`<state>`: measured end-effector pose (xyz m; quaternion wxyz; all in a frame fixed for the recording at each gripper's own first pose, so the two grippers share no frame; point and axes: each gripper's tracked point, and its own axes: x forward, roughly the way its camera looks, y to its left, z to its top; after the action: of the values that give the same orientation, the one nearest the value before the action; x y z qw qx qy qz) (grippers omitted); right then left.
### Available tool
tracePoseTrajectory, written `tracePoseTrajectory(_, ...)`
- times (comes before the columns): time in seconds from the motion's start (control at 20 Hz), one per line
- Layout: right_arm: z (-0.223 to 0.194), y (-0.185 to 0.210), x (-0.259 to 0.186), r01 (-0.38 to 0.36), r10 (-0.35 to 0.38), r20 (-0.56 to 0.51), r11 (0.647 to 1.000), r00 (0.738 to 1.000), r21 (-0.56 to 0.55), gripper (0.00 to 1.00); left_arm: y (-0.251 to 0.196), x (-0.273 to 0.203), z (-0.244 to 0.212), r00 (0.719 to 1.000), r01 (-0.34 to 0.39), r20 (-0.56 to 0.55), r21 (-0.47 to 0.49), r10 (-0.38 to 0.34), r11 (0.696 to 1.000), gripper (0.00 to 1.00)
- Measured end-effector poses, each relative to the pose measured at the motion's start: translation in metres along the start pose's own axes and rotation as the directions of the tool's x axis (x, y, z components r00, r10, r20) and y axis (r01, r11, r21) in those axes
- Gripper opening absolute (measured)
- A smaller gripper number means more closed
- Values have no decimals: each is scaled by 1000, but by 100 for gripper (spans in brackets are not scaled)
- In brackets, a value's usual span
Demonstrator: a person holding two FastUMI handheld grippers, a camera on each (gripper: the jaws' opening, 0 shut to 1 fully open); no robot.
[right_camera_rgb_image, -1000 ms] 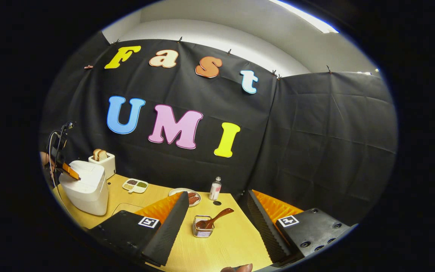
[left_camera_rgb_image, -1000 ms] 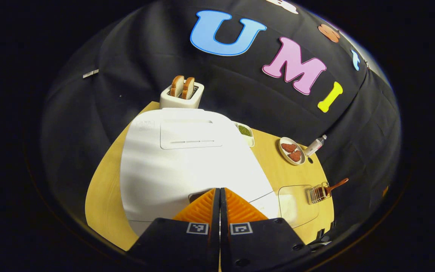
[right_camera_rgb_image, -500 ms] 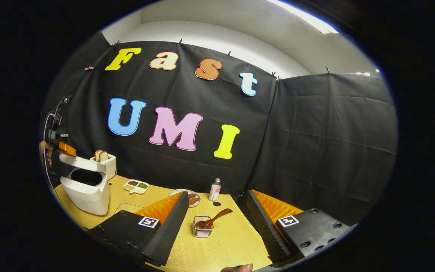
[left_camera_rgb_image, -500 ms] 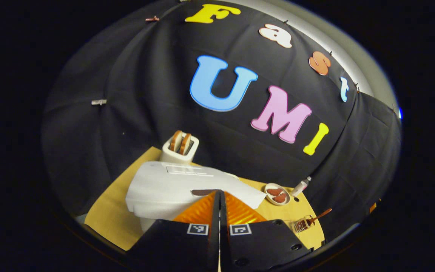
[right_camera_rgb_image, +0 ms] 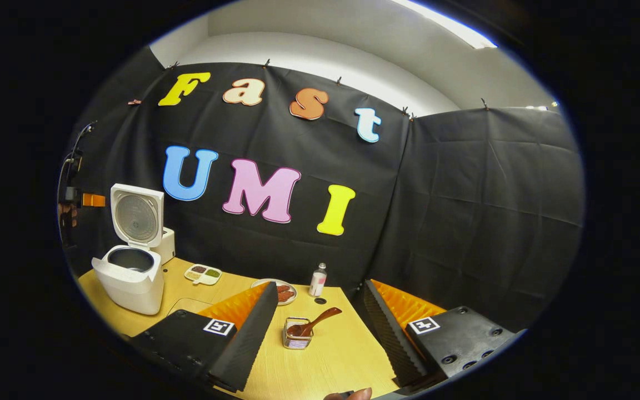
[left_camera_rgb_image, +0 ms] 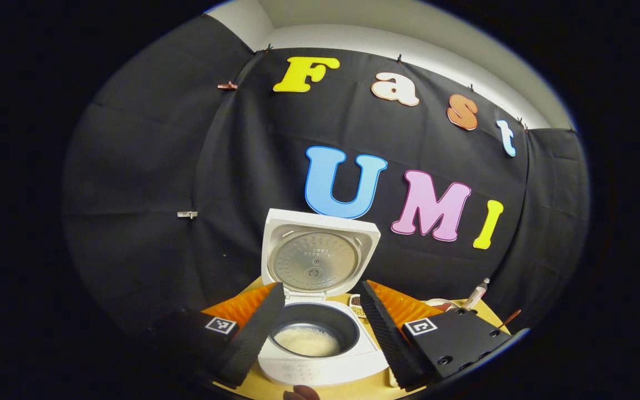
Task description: Close the left gripper, press the button to open the rice cooker; take a wooden spoon from the chopstick holder with the right hand, scoop a spoonful of rice and pour it into the rice cooker, then put the wooden spoon back into the chopstick holder.
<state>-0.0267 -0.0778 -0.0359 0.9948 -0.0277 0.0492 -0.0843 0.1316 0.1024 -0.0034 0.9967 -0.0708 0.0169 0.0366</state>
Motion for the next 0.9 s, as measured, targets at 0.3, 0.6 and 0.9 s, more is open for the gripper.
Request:
tracePoseTrajectory(0.3,-22,-14,32,-47,47,-33,999,998,-3,98,-28,-47,12,1000,9,26,93,-12,996,94)
tracePoseTrajectory(0.6,-58,-28,77,-112,117,-84,992,990,55,98,-71,-73,1,1000,16,-8,95,-15,995,94)
tracePoseTrajectory(0.9,-100,-27,120,-194,208,-110,973,972,121,98,-104,-90,-14,999,-13,-32,67,15,998,95)
